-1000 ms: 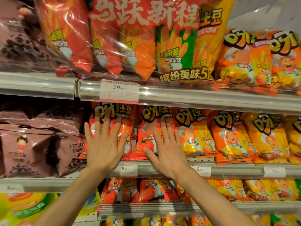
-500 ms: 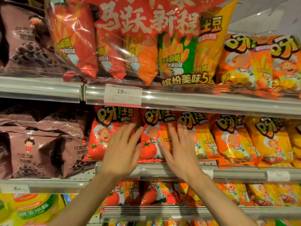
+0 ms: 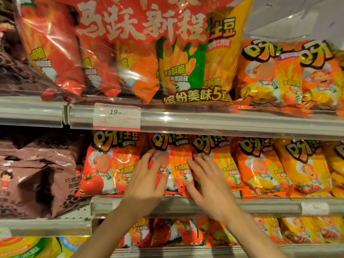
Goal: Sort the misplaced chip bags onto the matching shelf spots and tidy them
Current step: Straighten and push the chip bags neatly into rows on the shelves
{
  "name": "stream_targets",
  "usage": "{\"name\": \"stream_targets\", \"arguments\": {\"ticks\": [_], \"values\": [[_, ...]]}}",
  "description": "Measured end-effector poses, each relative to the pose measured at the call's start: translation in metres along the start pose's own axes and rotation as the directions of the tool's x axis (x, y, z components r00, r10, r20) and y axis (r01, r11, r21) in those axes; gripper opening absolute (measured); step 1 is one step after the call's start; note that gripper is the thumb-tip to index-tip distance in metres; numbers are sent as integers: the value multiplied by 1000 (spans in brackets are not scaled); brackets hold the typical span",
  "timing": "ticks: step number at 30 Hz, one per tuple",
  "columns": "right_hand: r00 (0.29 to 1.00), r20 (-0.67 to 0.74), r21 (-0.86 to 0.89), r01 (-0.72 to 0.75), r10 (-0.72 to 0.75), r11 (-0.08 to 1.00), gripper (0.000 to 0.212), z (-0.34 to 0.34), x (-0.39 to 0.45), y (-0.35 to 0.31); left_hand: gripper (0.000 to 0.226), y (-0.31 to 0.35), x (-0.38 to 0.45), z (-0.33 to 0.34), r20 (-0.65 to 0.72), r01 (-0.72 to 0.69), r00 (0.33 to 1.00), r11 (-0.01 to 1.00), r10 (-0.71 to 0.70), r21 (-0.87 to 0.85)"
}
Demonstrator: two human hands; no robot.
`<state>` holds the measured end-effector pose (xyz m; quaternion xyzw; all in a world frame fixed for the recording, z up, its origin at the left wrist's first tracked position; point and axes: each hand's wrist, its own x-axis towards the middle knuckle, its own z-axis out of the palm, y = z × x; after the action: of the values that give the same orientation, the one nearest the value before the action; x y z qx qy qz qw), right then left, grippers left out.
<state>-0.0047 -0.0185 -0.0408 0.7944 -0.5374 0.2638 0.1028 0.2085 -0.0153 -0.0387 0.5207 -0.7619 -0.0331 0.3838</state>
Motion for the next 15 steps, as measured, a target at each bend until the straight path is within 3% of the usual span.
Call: {"name": "stream_targets", "arguments": {"ticks": [15], "values": [[991, -111, 125, 92, -79, 988, 61, 7, 4, 7, 47, 6, -6, -8, -37, 7, 999, 1000, -7, 16]]}}
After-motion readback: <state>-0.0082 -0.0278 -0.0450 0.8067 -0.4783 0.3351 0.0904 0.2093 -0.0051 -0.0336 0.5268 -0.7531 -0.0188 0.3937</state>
